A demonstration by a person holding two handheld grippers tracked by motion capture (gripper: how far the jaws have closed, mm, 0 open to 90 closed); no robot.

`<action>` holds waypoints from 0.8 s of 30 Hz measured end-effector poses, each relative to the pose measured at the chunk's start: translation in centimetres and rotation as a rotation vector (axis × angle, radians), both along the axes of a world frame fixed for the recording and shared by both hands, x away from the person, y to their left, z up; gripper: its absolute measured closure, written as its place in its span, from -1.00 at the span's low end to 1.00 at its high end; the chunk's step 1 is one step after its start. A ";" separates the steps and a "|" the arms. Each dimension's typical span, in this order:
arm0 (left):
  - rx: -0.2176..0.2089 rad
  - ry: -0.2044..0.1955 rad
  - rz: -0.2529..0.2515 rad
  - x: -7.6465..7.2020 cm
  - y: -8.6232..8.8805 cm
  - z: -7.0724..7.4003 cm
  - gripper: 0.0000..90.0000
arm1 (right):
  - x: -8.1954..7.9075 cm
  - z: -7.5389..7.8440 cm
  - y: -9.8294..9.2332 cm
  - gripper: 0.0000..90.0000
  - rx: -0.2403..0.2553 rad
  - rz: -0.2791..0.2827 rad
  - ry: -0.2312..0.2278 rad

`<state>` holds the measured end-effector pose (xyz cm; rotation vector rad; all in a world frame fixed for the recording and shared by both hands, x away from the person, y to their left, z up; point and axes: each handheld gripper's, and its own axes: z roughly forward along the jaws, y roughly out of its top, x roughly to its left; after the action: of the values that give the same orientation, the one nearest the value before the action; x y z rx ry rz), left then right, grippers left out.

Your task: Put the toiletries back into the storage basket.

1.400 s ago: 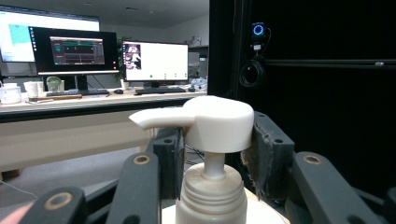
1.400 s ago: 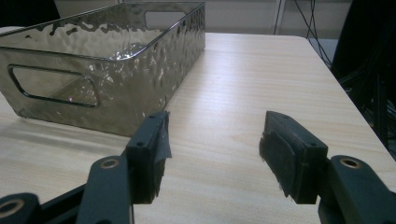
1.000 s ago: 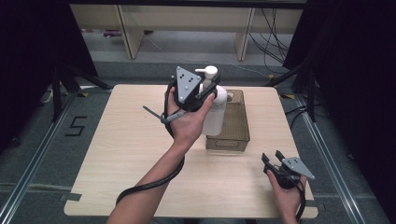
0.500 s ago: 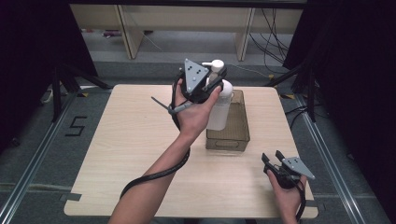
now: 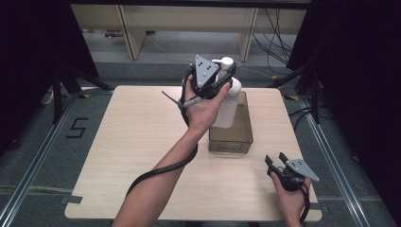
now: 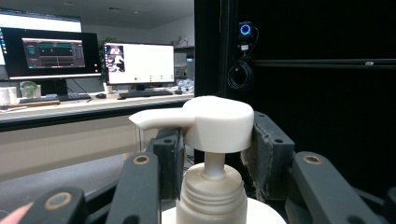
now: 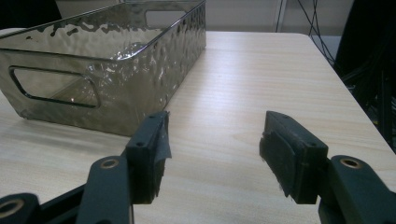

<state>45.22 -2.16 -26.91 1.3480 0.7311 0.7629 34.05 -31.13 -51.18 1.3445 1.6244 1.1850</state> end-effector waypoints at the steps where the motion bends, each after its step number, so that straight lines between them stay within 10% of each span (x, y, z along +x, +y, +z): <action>1: -0.003 0.000 -0.003 0.1 -0.1 0.0 0.32 | 0.0 0.0 0.0 -0.06 -0.001 0.000 0.000; 24: 0.017 0.033 -0.012 3.1 -1.9 -1.0 0.31 | 0.0 0.0 -0.1 -0.07 0.010 0.005 0.016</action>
<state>48.34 -4.06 -27.90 1.3821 0.7432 0.7407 34.02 -31.20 -51.17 1.3603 1.6364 1.1900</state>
